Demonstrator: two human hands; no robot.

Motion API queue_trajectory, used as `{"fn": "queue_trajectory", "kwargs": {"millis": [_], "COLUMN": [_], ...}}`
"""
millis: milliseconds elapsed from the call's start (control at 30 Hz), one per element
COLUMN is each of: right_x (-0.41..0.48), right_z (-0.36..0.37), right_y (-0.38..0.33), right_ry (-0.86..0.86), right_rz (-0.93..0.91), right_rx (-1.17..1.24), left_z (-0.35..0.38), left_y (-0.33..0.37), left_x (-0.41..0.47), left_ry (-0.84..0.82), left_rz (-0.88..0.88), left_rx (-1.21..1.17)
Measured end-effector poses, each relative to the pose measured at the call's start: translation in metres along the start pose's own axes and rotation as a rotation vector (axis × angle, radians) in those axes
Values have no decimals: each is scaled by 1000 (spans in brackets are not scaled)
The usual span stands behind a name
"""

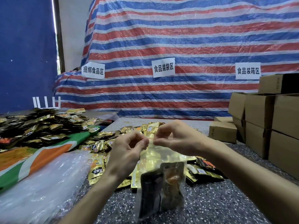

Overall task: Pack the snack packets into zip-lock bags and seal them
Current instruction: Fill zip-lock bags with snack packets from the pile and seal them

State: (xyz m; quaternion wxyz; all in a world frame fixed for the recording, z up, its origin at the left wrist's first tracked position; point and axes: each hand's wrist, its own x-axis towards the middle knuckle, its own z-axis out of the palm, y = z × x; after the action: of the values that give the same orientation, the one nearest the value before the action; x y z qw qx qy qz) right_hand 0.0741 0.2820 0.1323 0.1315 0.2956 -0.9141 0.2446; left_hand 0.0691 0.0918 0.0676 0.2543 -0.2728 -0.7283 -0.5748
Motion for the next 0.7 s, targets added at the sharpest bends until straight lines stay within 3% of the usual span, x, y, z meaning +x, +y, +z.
{"fn": "queue_trajectory", "kwargs": {"millis": [333,700], "right_x": [-14,-40], "right_z": [-18,-26], "right_y": [12,47], "right_ry": [23,-31], "right_rz": [41,134], "right_rx": [1,44], "left_z": [12,3], "left_y": [0,-11], "left_x": [-1,-5], "left_ry": [164,190], "left_rz": [28,66], "left_rx": [-19,36]}}
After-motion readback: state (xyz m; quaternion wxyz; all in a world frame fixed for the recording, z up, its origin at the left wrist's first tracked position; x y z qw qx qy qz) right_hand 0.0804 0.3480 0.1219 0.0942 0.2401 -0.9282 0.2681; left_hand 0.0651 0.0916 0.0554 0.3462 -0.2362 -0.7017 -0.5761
